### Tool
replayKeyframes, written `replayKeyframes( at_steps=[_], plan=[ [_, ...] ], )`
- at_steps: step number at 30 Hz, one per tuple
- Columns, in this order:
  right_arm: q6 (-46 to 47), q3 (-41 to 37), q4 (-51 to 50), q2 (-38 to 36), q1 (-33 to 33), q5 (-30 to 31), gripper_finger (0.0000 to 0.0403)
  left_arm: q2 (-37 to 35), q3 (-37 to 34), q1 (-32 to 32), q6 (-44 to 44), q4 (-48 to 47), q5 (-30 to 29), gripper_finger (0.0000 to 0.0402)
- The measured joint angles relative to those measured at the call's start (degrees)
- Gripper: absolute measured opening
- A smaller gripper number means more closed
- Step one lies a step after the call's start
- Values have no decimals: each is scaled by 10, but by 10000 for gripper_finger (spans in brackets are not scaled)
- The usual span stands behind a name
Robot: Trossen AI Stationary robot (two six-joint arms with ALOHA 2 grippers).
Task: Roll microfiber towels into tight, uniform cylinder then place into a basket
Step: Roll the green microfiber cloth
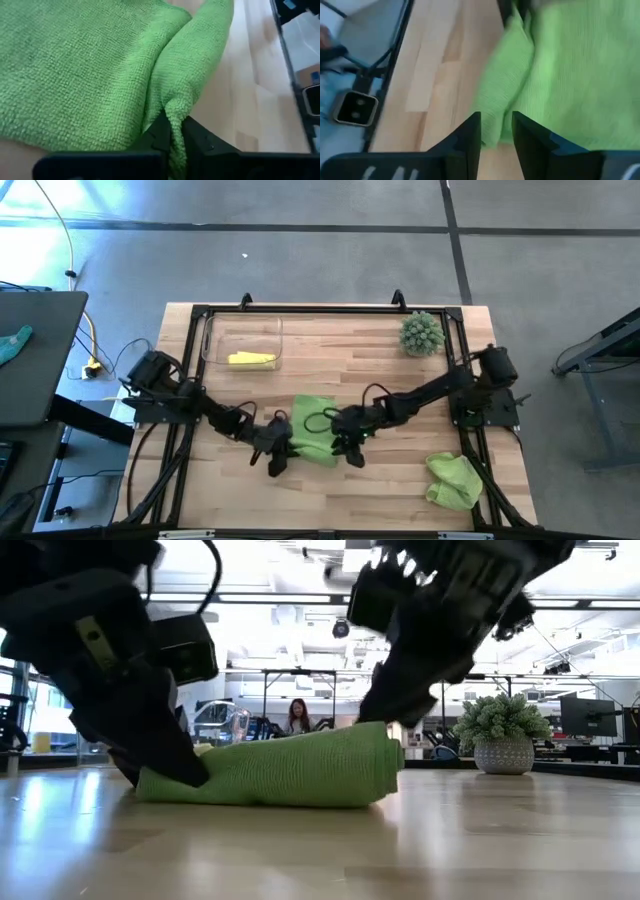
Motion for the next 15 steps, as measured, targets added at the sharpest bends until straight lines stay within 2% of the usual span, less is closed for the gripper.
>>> replayKeyframes(
  at_steps=[5,9,12,15],
  plan=[
    [-158,1,-2,-33,67,151,103,-2,0,16,-16,-2,23,19],
    [-259,2,46,-21,125,274,103,-3,0,25,-24,-2,32,18],
    [-303,2,85,11,148,326,103,-3,0,29,-33,-1,33,17],
    [-294,2,121,33,152,334,103,-3,0,31,-41,0,34,17]
  ],
)
